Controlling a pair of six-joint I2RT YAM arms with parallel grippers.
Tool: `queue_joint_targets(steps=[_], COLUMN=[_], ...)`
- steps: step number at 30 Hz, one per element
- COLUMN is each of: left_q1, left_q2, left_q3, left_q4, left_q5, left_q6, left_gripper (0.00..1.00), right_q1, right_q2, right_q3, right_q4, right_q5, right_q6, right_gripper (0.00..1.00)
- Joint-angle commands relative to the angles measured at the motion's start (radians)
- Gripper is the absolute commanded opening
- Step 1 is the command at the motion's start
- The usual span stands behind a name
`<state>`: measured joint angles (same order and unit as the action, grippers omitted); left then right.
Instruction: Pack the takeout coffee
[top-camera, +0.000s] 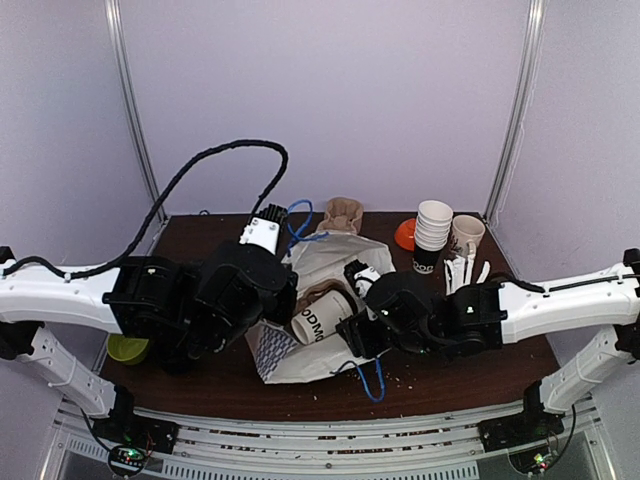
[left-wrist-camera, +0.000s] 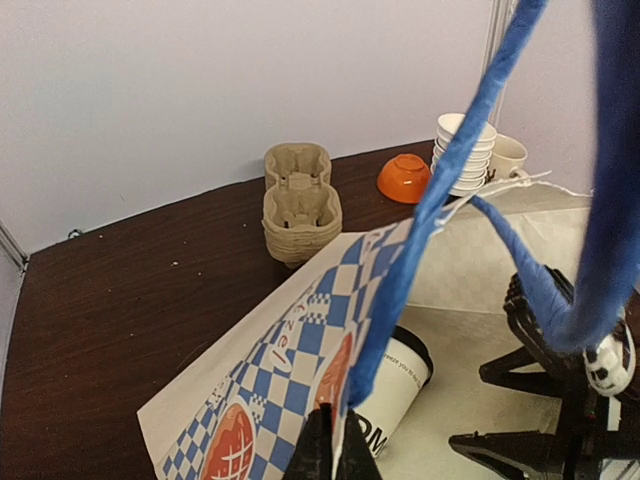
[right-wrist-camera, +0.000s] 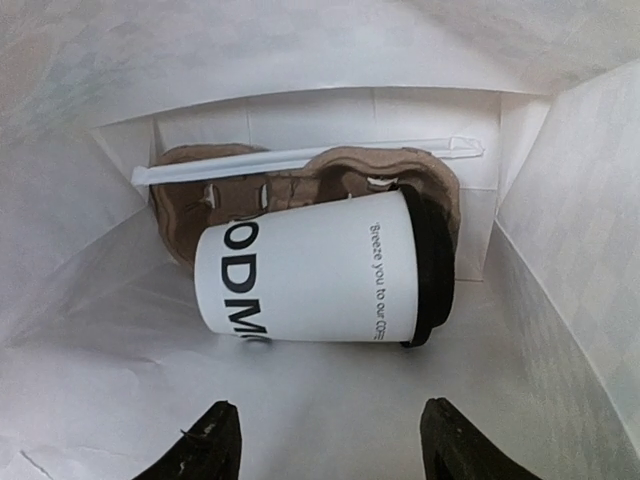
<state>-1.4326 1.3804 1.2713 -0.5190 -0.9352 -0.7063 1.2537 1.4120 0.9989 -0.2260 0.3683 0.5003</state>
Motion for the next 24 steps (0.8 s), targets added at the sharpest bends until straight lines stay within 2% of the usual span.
queue_joint_targets(steps=[1,5,11,24], left_q1=[-0.004,-0.004,-0.004,-0.004], left_q2=[0.011,0.027,0.036,0.072], left_q3=[-0.009,0.000,0.003,0.032], left_q4=[0.090,0.095,0.137,0.177], left_q5=[0.021,0.038,0.062,0.074], left_q6=[-0.007,-0.007,0.027,0.065], left_gripper=[0.00,0.00,0.00,0.00], right_q1=[-0.024,-0.044,-0.101,-0.132], right_q2=[-0.033,0.005,0.045,0.144], right_q3=[-0.007,-0.001,-0.026,-0.029], right_q4=[0.115,0.140,0.199,0.264], right_q5=[0.098,0.142,0.077,0.096], right_q6=[0.112,0.182,0.258,0.308], right_gripper=[0.64,0.66,0.69,0.70])
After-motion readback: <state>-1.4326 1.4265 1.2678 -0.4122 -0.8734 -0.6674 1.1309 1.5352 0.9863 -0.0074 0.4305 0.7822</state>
